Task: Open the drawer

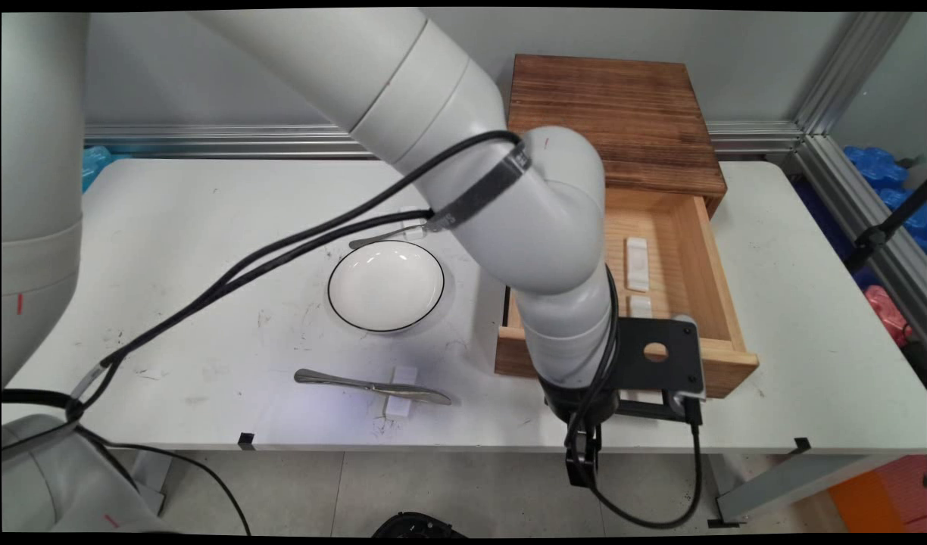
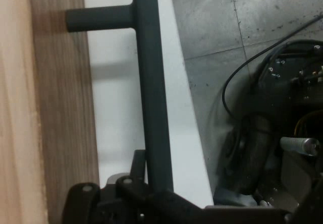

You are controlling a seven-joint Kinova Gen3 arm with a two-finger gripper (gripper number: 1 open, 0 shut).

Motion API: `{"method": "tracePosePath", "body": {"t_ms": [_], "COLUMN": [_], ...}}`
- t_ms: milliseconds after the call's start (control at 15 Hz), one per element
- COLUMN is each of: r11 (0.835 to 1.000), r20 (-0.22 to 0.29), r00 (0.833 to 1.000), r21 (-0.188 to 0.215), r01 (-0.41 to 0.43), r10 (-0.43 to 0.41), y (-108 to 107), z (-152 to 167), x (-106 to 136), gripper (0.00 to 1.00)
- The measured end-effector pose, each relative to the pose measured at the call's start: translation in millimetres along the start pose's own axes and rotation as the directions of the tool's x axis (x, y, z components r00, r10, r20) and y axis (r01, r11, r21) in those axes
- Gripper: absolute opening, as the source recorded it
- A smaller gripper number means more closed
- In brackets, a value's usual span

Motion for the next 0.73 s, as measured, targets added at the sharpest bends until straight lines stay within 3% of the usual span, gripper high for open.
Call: {"method": "tracePosePath", "body": {"t_ms": [733], "r11": [1.000], "r20": [-0.006], "r00": [1.000], "r21": [0.005], "r01": [-0.014], "r10": [0.014], "y": [21], "z": [3], "x": [4], "gripper": [1.00]}}
